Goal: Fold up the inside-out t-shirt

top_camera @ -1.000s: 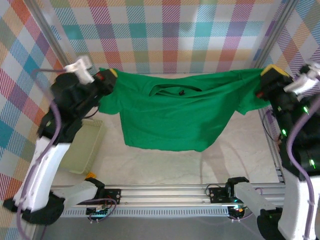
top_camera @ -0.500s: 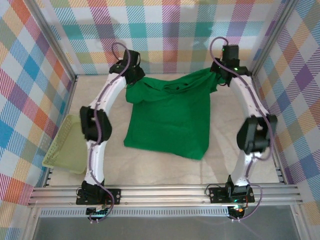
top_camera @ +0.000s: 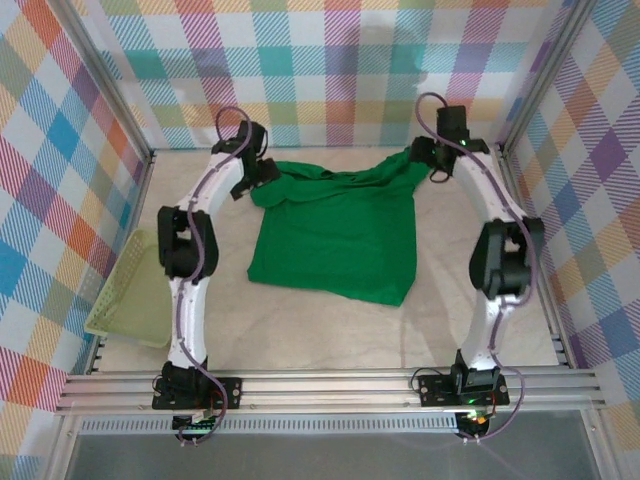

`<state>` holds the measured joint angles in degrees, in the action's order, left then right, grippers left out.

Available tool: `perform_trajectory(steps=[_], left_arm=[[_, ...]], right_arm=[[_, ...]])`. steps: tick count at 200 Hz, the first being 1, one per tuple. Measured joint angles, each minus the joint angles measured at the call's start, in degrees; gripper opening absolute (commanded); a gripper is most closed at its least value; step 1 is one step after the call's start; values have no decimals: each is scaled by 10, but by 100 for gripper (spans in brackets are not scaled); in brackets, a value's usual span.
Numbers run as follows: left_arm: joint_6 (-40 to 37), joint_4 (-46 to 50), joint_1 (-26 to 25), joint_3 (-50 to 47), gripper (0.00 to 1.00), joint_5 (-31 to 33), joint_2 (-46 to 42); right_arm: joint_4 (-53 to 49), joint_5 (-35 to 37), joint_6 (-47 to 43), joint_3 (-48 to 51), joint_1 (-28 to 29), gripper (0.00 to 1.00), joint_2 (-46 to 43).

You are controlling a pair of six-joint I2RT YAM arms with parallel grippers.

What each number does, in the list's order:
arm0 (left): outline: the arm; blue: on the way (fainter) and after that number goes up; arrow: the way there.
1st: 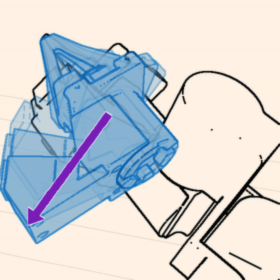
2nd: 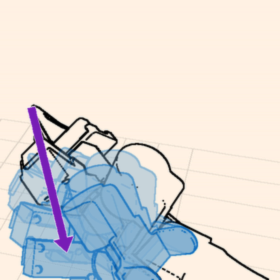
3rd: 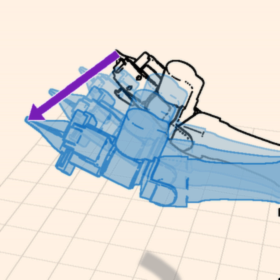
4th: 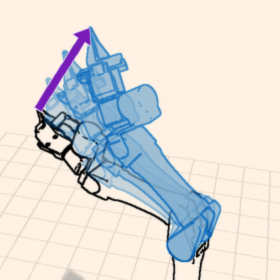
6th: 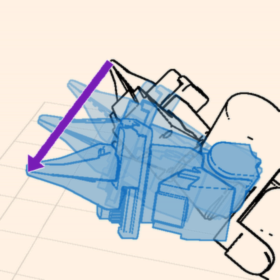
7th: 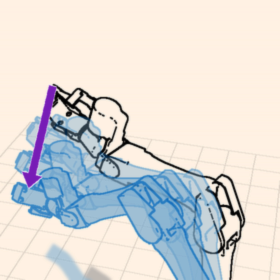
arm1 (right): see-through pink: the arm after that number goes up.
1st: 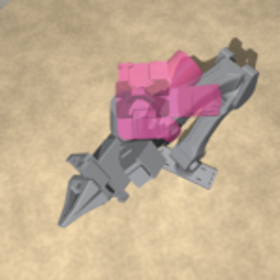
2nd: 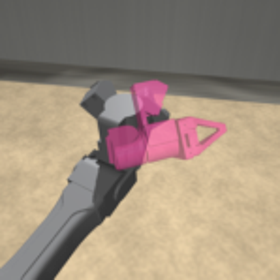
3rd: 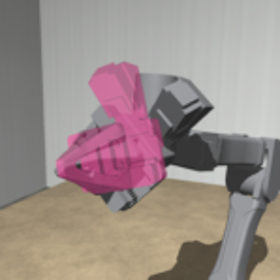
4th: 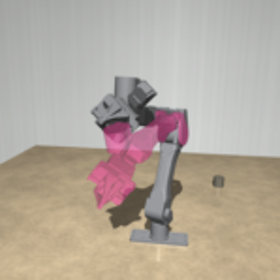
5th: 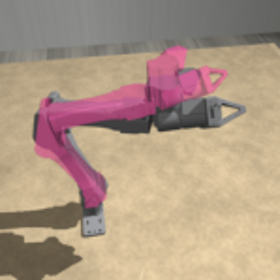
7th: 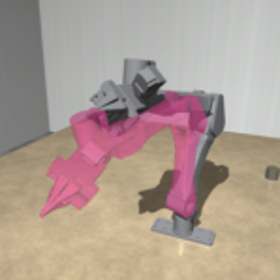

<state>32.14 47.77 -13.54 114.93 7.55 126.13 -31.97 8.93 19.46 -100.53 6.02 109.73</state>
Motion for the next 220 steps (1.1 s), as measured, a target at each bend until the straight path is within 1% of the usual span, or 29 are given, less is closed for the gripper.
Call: perform_trajectory(steps=[23,34,45,64,75,94,112,122,141,150,160,185,197,211,220], left_arm=[[3,-54,-33,-183,93,14,-142],[6,-81,-51,-256,93,16,-196],[9,-104,-70,-320,91,16,-236],[15,-133,-94,-403,87,16,-265],[17,-145,-99,-442,86,15,-265],[22,-152,-103,-491,83,15,-263],[26,-164,-107,-515,77,14,-259],[30,-169,-112,-518,72,10,-251],[34,-180,-132,-518,60,4,-234],[35,-182,-147,-518,57,0,-227],[38,-180,-165,-518,54,12,-225],[48,-180,-204,-518,52,9,-226],[56,-182,-226,-520,53,0,-229],[63,-182,-250,-528,55,-14,-240],[65,-181,-260,-538,60,-16,-256]], right_arm=[[34,-63,47,164,2,78,-130],[41,-87,63,224,7,77,-167],[47,-107,73,275,17,77,-184],[53,-134,87,358,43,75,-187],[52,-151,95,405,60,73,-186],[53,-175,107,459,86,69,-184],[60,-191,118,479,101,62,-172],[65,-191,123,479,102,59,-158],[66,-181,135,471,101,57,-136],[67,-166,139,464,98,56,-134],[67,-152,143,455,93,56,-126],[62,-125,145,427,62,56,-107],[62,-110,144,419,43,58,-104],[58,-94,142,416,28,61,-106],[53,-84,140,416,22,63,-112]])
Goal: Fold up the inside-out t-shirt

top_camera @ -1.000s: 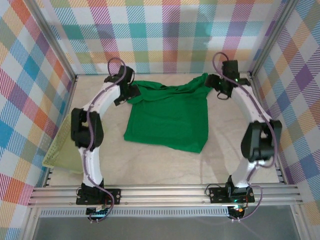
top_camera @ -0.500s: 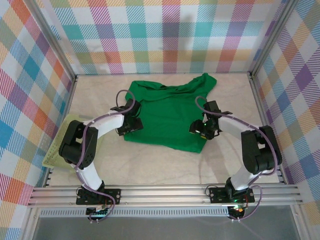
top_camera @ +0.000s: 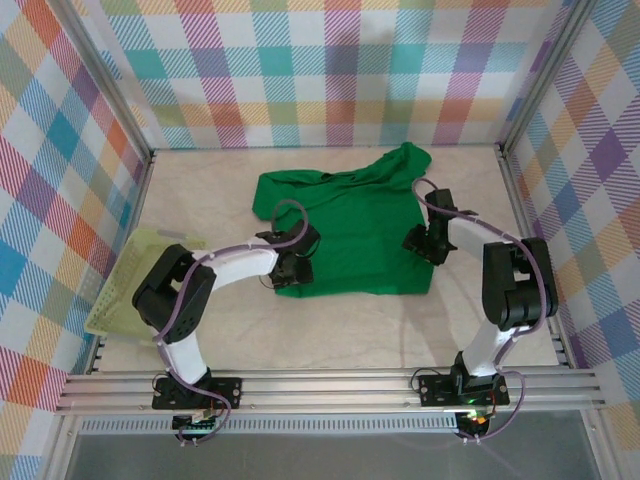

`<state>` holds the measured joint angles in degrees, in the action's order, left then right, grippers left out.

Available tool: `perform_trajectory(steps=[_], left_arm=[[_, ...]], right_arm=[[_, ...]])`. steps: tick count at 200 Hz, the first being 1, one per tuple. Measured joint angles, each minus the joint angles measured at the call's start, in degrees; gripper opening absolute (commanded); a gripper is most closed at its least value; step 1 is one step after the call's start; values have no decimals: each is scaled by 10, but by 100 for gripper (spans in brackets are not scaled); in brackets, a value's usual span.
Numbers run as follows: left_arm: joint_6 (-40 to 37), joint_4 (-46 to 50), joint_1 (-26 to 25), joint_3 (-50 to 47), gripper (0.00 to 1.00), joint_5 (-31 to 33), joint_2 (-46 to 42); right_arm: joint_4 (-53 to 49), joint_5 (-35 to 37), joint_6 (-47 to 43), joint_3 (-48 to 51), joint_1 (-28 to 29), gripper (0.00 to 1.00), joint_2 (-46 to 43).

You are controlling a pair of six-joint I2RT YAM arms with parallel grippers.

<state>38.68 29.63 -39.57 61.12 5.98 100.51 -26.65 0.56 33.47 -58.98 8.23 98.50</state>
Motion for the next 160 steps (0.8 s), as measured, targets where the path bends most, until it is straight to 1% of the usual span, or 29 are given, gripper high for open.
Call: perform_trajectory(steps=[10,25,46,68,89,110,119,126,140,155,160], left_arm=[[6,1,-9,-16,66,3,-28],[9,4,-10,-38,74,16,-77],[4,2,-10,-58,79,27,-132],[-8,-8,-10,-79,86,24,-139],[-14,-21,-10,-105,86,10,-123],[-20,-40,-10,-109,77,-6,-85],[-25,-43,-10,-107,71,-3,-72],[-26,-41,-10,-106,65,-1,-70],[-25,-34,-8,-104,53,2,-69],[-21,-25,-5,-103,39,8,-68],[-25,-23,-4,-103,35,11,-68]], right_arm=[[-6,10,-3,2,0,65,-13],[-11,15,-9,15,2,66,-52],[-21,19,-13,45,4,69,-121],[-30,20,-13,84,5,74,-172],[-39,25,-13,115,5,75,-182],[-46,24,-13,127,5,74,-166],[-43,23,-13,127,5,72,-154],[-40,20,-13,127,5,69,-144],[-35,14,-12,127,5,59,-123],[-31,6,-16,127,5,43,-108],[-31,4,-13,127,5,37,-106]])
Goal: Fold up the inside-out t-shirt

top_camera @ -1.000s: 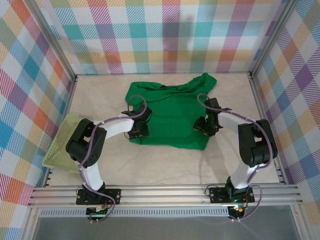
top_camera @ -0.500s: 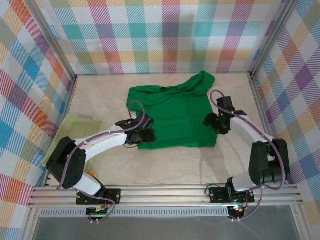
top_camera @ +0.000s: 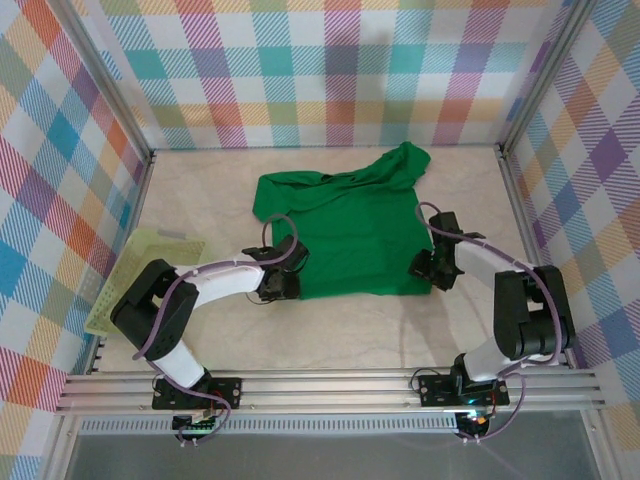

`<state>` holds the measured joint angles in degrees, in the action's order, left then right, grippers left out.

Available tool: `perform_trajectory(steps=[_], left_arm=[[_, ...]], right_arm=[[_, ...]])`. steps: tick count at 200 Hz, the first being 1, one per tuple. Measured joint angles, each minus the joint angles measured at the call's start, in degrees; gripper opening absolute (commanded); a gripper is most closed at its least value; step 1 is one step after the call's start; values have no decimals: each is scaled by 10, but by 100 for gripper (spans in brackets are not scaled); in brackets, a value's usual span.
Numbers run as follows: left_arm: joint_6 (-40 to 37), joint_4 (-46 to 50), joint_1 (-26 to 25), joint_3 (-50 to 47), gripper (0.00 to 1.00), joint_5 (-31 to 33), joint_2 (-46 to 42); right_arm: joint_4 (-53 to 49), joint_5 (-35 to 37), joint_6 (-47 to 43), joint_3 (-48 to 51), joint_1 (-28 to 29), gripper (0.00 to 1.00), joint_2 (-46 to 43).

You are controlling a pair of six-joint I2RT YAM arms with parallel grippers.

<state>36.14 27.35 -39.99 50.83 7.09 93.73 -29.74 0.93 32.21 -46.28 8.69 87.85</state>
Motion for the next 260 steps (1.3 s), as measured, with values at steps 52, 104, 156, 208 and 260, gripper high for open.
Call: perform_trajectory(steps=[52,104,156,208,260], left_arm=[[0,-27,0,2,0,-35,-9],[1,9,0,30,0,-31,-183],[26,31,0,8,4,-34,-189],[21,62,-20,-31,68,-97,-126],[-22,77,-8,119,82,-48,-95]], right_arm=[[-18,20,-13,-5,0,0,-38],[-97,66,-30,-84,2,0,-167],[-146,85,-13,-48,3,0,-260],[-191,111,14,21,4,48,-254],[-159,110,4,-36,8,64,-253]])
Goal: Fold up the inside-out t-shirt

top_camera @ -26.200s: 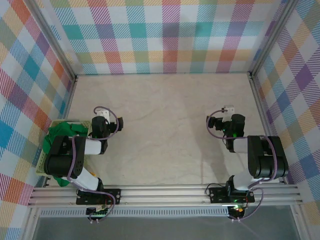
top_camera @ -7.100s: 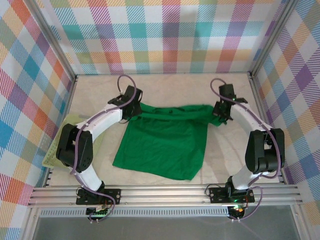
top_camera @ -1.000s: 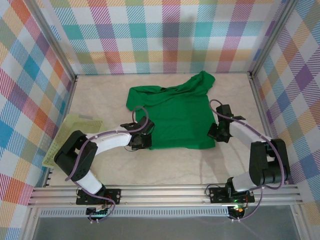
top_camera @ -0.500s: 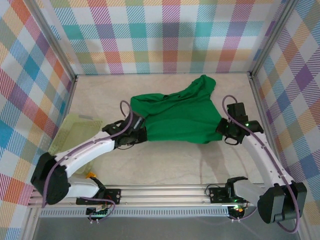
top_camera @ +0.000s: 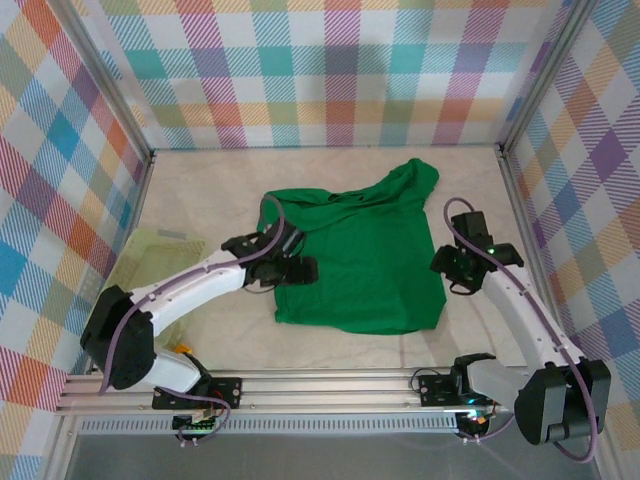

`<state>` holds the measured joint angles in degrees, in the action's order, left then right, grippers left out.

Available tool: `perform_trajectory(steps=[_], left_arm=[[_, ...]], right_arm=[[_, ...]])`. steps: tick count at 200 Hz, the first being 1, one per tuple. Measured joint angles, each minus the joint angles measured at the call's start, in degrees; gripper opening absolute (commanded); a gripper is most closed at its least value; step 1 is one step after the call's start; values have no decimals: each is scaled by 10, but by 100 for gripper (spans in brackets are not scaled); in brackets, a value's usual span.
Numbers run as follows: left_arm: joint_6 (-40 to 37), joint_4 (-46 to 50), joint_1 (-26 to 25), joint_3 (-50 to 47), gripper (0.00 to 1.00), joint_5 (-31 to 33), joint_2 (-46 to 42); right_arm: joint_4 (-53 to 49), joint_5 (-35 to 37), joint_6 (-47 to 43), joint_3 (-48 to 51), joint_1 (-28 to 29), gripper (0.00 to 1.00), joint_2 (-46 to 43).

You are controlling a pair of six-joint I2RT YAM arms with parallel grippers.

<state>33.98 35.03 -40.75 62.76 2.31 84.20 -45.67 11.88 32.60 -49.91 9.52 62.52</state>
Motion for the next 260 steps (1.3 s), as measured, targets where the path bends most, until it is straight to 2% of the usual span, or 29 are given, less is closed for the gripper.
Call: perform_trajectory(steps=[17,49,75,100,115,145,189,218,260], left_arm=[[-11,-21,15,80,76,3,63],[-29,-50,49,259,64,2,246],[-38,-59,70,403,58,-15,393],[-40,-57,89,508,48,-35,494],[-38,-51,99,578,47,-47,549],[-38,-50,113,656,41,-58,610],[-36,-50,134,742,37,-63,667],[-36,-50,161,824,36,-70,724],[-19,-56,203,848,36,-80,748]], right_arm=[[35,-33,-3,-10,13,64,13],[95,-94,-2,-12,45,63,69],[143,-129,0,0,68,62,99],[181,-152,5,23,86,60,124],[197,-161,9,35,92,60,144],[219,-167,16,47,98,59,188],[217,-135,41,47,99,56,258],[214,-120,59,35,99,56,268],[210,-104,77,32,101,56,270]])
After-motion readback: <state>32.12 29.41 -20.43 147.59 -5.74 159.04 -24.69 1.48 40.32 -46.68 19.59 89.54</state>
